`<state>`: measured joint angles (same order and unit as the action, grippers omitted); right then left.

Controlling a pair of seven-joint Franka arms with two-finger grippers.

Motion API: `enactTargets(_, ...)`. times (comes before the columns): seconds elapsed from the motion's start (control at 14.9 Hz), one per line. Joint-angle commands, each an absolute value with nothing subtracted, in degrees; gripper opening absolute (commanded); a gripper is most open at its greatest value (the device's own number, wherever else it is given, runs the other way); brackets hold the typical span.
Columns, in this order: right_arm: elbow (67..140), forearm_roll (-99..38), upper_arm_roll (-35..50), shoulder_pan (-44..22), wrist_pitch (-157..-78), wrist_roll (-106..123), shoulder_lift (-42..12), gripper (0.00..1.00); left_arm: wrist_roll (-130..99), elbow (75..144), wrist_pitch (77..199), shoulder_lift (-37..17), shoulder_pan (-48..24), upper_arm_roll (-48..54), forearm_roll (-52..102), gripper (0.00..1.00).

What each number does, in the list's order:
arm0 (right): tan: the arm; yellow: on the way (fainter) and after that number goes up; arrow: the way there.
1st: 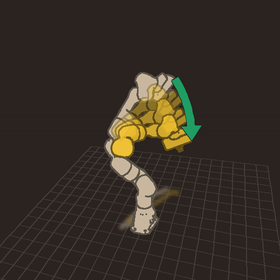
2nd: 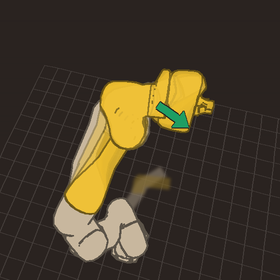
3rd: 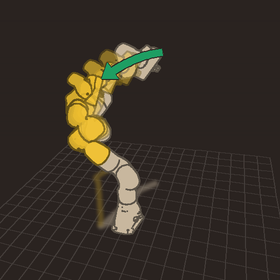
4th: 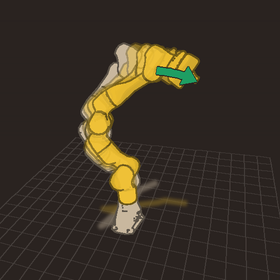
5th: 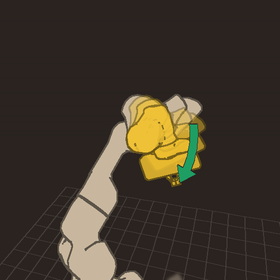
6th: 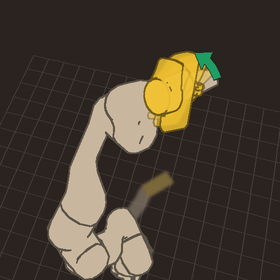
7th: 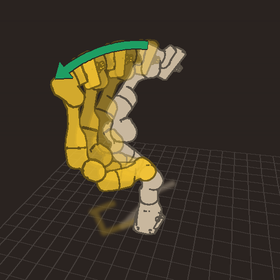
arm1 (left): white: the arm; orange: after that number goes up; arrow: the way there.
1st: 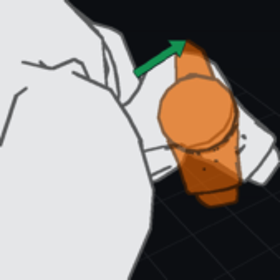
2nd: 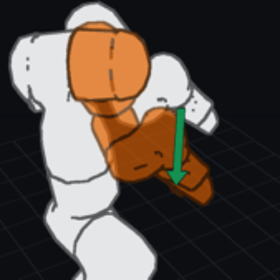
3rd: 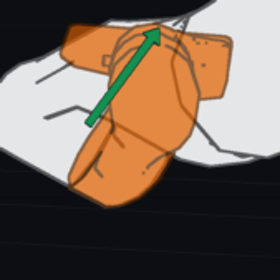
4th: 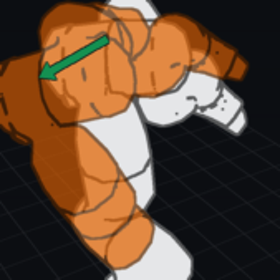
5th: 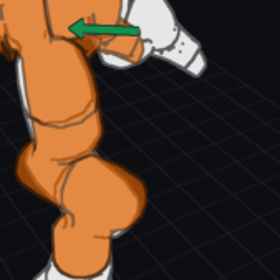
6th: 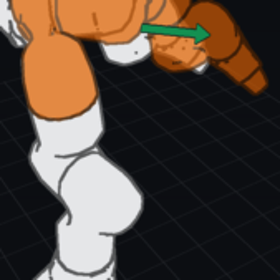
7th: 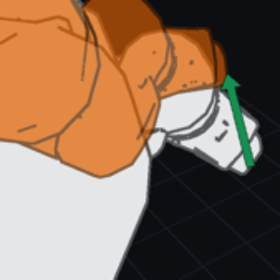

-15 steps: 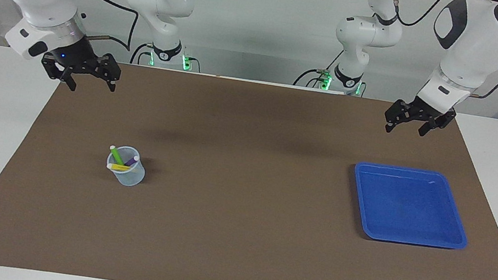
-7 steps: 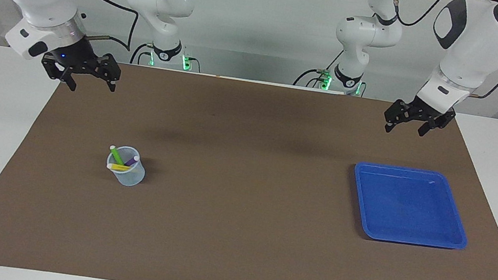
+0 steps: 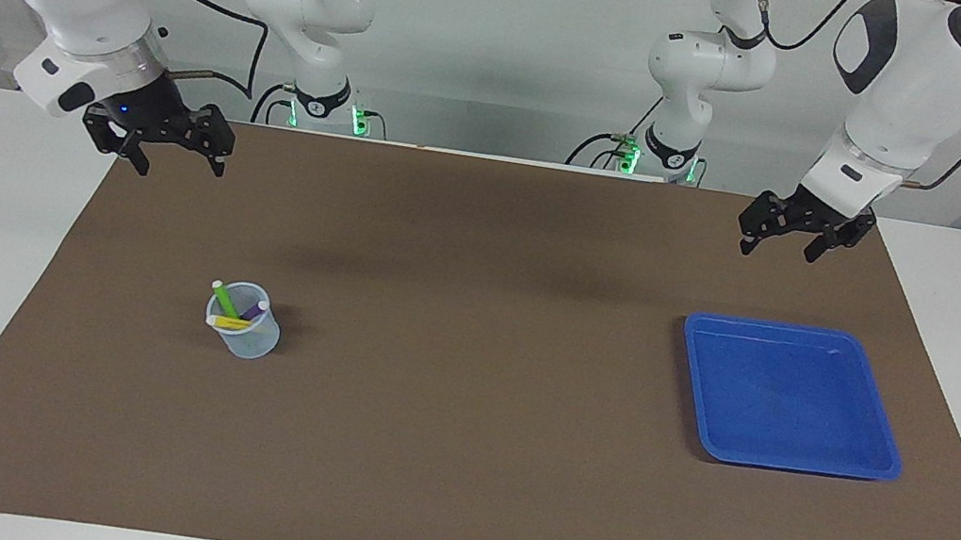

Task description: Right arm passes pens to left for tray arrangement

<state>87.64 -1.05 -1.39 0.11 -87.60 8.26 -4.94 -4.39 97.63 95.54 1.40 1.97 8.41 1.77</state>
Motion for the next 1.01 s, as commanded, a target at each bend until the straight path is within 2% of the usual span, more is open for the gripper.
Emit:
enactTargets(0.0,92.02,0.44,-0.97,0.35,-88.15,7.91,-1.76,1.00,-4.04,98.09,96.24,2.02,1.85,8.17,2.37,1.00)
enactTargets(0.67,93.34,0.44,-0.97,0.53,-88.34,10.63,-1.14,1.00,-5.97,97.82,95.10,2.37,2.19,8.53,2.02,1.00)
enactTargets(0.94,93.16,-0.44,-0.88,0.79,-87.45,10.46,-1.14,1.00,-16.41,98.35,95.01,2.55,1.50,8.79,3.24,1.00)
